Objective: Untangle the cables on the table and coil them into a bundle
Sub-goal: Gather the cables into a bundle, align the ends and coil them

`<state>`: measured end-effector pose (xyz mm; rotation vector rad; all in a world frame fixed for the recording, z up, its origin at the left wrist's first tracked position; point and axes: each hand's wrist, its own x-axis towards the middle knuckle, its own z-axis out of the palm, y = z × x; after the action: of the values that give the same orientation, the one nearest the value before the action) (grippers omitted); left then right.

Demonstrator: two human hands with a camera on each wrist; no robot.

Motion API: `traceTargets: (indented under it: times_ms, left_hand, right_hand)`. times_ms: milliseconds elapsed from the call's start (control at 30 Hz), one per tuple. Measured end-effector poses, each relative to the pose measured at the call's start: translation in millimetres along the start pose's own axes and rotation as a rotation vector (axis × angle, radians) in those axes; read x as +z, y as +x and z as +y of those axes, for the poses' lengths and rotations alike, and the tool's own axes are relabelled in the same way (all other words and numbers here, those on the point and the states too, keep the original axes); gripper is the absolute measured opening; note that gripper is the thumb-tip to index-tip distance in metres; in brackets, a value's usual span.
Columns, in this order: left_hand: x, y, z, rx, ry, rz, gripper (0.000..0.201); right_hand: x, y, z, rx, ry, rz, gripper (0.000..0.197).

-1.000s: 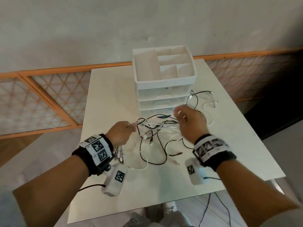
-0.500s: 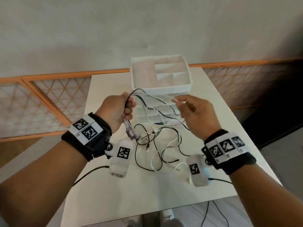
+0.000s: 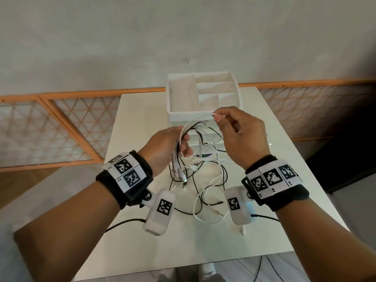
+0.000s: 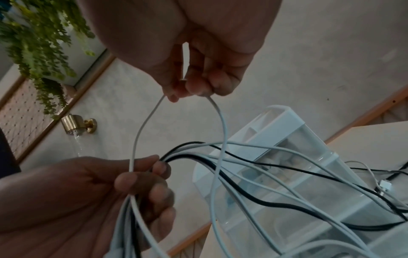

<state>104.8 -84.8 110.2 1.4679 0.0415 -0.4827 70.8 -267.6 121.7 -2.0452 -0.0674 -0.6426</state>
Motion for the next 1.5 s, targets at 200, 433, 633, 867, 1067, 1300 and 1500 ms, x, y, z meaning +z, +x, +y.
traceTargets:
  times_ms: [200, 433, 633, 867, 1067, 1300, 1500]
  left_hand:
    - [-24.5, -6.9, 15.3, 0.021, 0.06, 0.062, 0.028]
    - [-38.3, -5.3, 7.4, 0.032, 0.218, 0.082, 0.035]
    - [-45.9, -5.6, -16.5, -0.051, 0.757, -0.024, 0.045]
    - [-44.1, -3.1, -21.2, 0.035, 0.945, -0.005, 0.042]
    - [-51.0, 0.7, -28.3, 0.096, 0.82, 0.081, 0.039]
    - [-30.2, 1.6, -34.5, 0.18, 0.798, 0.01, 0.044]
    - [-23.1, -7.4, -30.6, 0.3, 0.851, -0.15, 0.053]
  right_hand:
    - [-24.7, -1.8, 64.8, 0.116, -0.409, -0.146, 0.016]
    - [-41.3, -7.5, 123.9, 0.437, -0.663, -0.248, 0.028]
    - [-66.6, 59.7, 93.6, 0.493, -0.35, -0.045, 0.039]
    - [-70.8, 86.3, 73.9, 0.163, -0.16, 0.091, 0.035]
    - [-65.0, 16.6, 138.7, 0.507, -0.48, -0.404, 0.049]
    - [-4.4, -30.4, 74.8, 0.329, -0.244, -0.626, 0.065]
    - [42.0, -44.2, 74.1, 0.478, -0.304, -0.848, 0.011]
